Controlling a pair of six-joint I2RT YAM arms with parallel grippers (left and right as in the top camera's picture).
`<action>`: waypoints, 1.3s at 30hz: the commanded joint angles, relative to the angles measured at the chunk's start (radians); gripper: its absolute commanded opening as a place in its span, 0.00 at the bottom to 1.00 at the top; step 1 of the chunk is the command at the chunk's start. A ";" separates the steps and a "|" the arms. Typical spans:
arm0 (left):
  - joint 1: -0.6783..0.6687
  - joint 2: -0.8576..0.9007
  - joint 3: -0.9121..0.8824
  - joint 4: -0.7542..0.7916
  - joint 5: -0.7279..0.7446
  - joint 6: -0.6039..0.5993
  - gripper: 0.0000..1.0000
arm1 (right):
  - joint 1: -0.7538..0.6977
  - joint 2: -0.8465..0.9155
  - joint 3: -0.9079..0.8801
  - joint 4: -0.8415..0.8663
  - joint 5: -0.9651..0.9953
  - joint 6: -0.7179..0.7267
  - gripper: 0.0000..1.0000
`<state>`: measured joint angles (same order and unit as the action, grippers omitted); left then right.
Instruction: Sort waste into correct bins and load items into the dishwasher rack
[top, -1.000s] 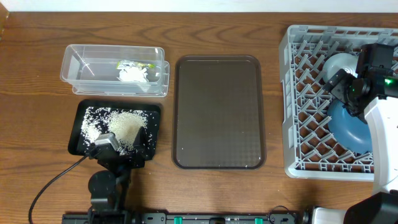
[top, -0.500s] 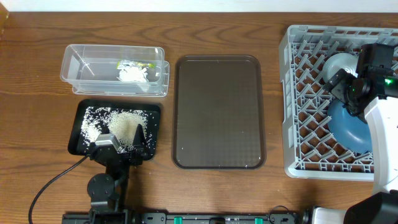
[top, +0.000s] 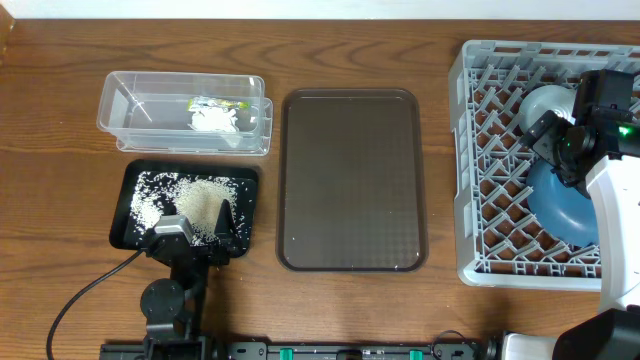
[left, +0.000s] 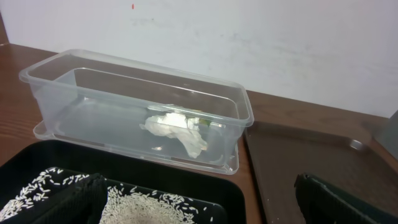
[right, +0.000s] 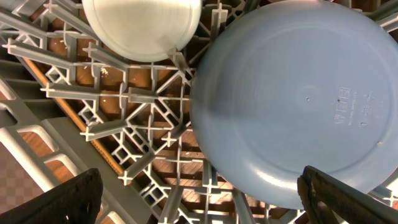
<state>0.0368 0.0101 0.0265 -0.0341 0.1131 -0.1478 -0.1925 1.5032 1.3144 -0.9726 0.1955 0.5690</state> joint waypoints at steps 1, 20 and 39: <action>0.004 -0.007 -0.023 -0.025 0.007 0.024 0.98 | -0.010 -0.012 0.007 0.000 0.014 -0.010 0.99; 0.004 -0.006 -0.023 -0.025 0.007 0.024 0.98 | -0.010 -0.013 0.007 0.000 0.014 -0.010 0.99; 0.004 -0.006 -0.023 -0.025 0.007 0.024 0.98 | 0.067 -0.233 0.007 -0.007 0.026 -0.010 0.99</action>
<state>0.0368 0.0101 0.0265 -0.0341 0.1131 -0.1333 -0.1558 1.3109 1.3144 -0.9733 0.1993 0.5690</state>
